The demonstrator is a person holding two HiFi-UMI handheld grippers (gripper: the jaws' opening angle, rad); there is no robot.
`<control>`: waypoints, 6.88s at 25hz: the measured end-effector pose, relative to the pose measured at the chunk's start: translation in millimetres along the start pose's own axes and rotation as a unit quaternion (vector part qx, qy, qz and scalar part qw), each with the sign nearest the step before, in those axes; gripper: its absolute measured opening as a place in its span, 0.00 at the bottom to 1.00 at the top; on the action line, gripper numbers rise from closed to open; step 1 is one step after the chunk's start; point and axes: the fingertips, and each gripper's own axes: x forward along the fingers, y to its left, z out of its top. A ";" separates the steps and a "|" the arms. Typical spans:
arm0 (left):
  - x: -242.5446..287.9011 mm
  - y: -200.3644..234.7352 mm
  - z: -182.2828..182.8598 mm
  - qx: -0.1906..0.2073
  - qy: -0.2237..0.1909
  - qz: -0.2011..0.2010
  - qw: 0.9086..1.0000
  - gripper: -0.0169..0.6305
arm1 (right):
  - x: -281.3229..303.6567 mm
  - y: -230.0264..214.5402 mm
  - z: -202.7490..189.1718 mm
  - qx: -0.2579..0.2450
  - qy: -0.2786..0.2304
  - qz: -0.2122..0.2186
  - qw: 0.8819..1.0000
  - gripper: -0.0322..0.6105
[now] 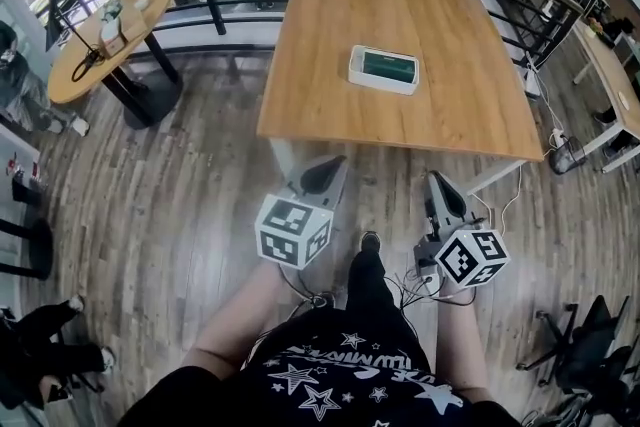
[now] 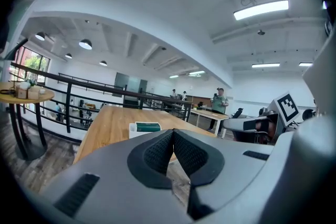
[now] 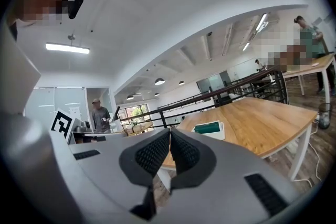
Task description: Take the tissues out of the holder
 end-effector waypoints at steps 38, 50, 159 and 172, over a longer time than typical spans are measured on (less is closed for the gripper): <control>282.3 135.4 34.2 0.001 0.047 0.173 0.984 0.04 | 297.2 -226.9 12.2 -0.115 0.174 0.131 0.969 0.07; 313.1 168.5 32.6 -0.001 0.061 0.151 0.987 0.04 | 333.9 -226.8 -6.9 -0.186 0.240 0.144 0.942 0.36; 322.8 133.9 18.7 0.005 0.070 0.128 0.989 0.04 | 275.1 -200.7 37.2 0.169 0.160 0.300 0.925 0.60; 304.9 123.3 20.7 -0.012 0.075 0.139 0.987 0.04 | 264.7 -183.3 47.6 0.285 0.123 0.329 0.892 0.60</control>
